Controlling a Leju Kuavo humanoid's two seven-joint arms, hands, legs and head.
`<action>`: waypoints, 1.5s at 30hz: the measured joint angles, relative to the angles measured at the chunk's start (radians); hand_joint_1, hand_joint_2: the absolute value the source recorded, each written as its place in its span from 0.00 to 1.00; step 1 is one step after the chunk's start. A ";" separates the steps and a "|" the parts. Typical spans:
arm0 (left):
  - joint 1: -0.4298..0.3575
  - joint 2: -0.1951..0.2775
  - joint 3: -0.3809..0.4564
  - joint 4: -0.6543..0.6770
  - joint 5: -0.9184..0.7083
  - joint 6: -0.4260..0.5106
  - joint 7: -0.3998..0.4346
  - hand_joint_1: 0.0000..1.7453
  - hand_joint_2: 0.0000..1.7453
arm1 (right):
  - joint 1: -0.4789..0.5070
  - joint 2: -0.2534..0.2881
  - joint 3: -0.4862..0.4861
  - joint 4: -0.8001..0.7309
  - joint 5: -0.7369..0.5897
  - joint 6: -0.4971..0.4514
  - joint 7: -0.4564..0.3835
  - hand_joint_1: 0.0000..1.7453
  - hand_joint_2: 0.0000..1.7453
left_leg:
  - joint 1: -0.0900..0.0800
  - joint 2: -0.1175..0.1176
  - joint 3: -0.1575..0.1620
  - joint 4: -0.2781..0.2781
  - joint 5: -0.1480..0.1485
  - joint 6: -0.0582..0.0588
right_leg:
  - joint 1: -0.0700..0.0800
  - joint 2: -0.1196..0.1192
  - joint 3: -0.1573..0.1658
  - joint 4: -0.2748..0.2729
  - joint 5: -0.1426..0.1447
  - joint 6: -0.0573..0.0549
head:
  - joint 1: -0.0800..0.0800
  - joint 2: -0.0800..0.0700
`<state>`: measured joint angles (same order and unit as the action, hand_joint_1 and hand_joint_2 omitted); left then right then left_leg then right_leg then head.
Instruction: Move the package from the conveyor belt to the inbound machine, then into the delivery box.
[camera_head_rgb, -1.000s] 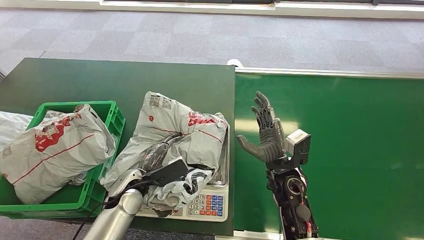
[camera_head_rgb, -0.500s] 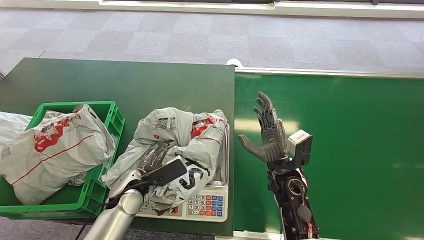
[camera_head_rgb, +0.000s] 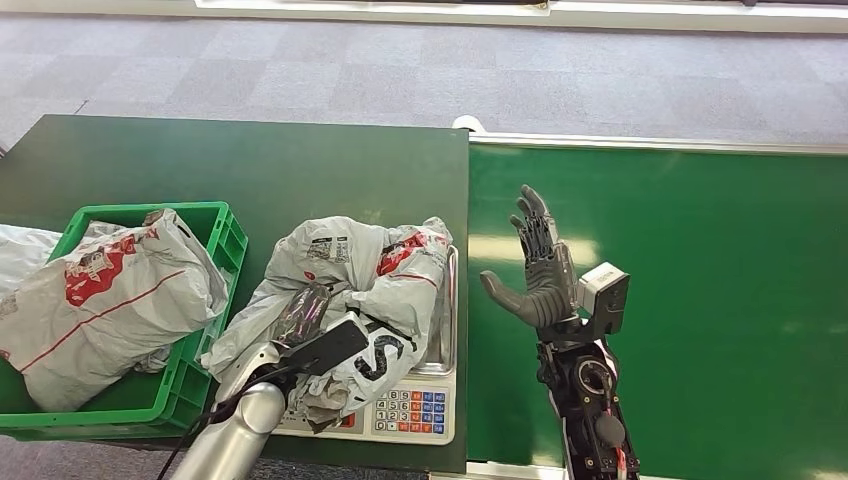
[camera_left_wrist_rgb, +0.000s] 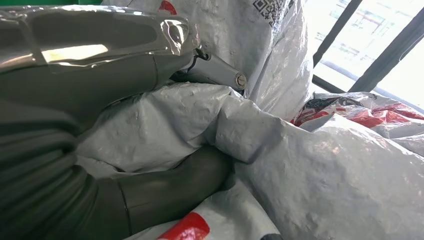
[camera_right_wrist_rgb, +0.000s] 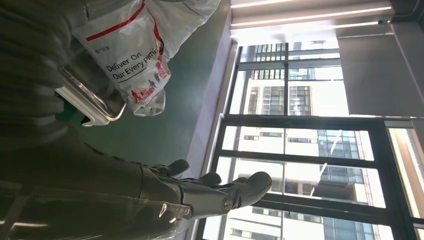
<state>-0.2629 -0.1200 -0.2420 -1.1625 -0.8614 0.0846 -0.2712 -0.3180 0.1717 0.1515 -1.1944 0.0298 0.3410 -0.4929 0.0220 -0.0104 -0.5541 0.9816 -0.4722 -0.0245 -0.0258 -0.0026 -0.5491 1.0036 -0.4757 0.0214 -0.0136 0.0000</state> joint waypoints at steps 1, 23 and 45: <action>0.000 0.000 0.000 0.000 0.000 0.000 0.000 1.00 1.00 | 0.000 0.000 0.000 0.000 0.000 0.000 0.000 0.00 1.00 | 0.000 0.000 0.000 0.000 0.000 0.000 | 0.000 0.000 0.000 0.000 0.000 0.000 | 0.000 0.000; 0.069 -0.036 0.094 -0.202 0.113 0.571 -0.381 1.00 1.00 | 0.005 0.006 0.001 -0.011 -0.017 -0.020 0.007 0.00 1.00 | 0.000 0.003 -0.011 0.000 0.000 0.000 | 0.000 0.003 -0.012 0.001 0.001 0.000 | 0.000 0.000; -0.109 -0.171 0.873 -0.449 -0.491 0.613 -0.222 1.00 1.00 | 0.052 -0.002 -0.001 -0.022 -0.018 -0.056 -0.011 0.00 1.00 | 0.001 0.009 -0.012 0.000 0.000 0.000 | 0.001 0.007 -0.015 0.001 0.001 -0.001 | 0.000 0.000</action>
<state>-0.3717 -0.2909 0.6311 -1.6113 -1.3525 0.6981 -0.4930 -0.2657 0.1698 0.1507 -1.2160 0.0120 0.2846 -0.5040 0.0228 -0.0017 -0.5663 0.9820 -0.4721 -0.0246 -0.0250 0.0048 -0.5642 1.0042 -0.4742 0.0209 -0.0135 0.0000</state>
